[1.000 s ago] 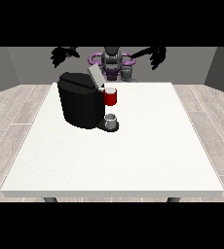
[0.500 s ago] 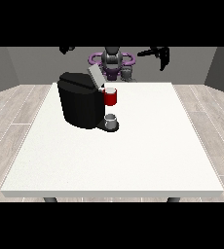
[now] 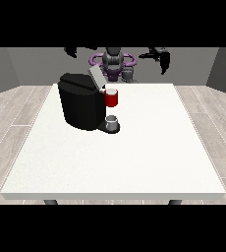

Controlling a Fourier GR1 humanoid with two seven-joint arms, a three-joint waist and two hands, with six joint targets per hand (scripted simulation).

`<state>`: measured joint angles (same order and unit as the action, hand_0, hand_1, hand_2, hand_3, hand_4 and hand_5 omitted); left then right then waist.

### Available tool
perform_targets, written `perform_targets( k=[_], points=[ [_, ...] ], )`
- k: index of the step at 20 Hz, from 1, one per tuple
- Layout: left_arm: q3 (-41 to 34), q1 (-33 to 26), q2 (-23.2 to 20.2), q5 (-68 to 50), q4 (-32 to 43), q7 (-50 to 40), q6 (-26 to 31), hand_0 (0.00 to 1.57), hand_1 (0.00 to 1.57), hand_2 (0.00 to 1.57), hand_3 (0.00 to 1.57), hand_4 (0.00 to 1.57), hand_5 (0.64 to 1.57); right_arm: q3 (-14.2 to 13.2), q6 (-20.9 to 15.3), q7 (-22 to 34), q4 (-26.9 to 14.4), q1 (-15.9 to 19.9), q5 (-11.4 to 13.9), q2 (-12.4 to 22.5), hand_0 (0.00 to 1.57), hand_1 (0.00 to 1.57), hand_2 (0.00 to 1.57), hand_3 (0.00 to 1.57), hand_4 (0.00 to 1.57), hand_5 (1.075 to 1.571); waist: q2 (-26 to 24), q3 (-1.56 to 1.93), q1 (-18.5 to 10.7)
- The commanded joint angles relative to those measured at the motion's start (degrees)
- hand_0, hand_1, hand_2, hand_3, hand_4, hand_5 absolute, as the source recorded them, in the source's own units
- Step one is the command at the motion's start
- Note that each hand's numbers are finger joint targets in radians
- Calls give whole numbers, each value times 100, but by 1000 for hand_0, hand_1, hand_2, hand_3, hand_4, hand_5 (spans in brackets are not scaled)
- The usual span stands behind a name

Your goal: Insert the coffee pod into the coffee machine and close the lid

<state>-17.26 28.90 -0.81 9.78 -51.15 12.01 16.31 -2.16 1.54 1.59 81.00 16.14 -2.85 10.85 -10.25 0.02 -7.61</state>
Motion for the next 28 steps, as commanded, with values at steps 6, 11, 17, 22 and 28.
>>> perform_targets(
  k=[6,11,17,22,28],
  points=[
    [596,-752,77,-501,-1241,-302,64,0,0,0,0,0,1571,-405,69,-229,-853,597,-99,36,0,0,0,0,0,1571,512,0,-350],
    [318,-798,-131,-982,-1880,-970,81,0,0,0,0,0,1571,-241,118,-124,-1013,703,-79,-170,0,0,0,0,0,1571,577,-1,-67],
    [853,-1509,-89,-889,-2602,-913,-8,0,0,0,0,0,1571,-553,238,-507,-1713,1205,-78,86,0,0,0,0,0,1571,860,0,-263],
    [768,-1848,-156,-952,-2600,-641,-163,0,0,0,0,0,1571,-271,238,-404,-1659,1322,159,-49,0,0,0,0,0,1571,945,-2,-23],
    [391,-1294,-608,-1170,-2416,-688,-283,0,0,0,0,0,1571,-91,124,-287,-1720,1789,281,-351,0,0,0,0,0,1571,1273,-2,230]
  ],
)
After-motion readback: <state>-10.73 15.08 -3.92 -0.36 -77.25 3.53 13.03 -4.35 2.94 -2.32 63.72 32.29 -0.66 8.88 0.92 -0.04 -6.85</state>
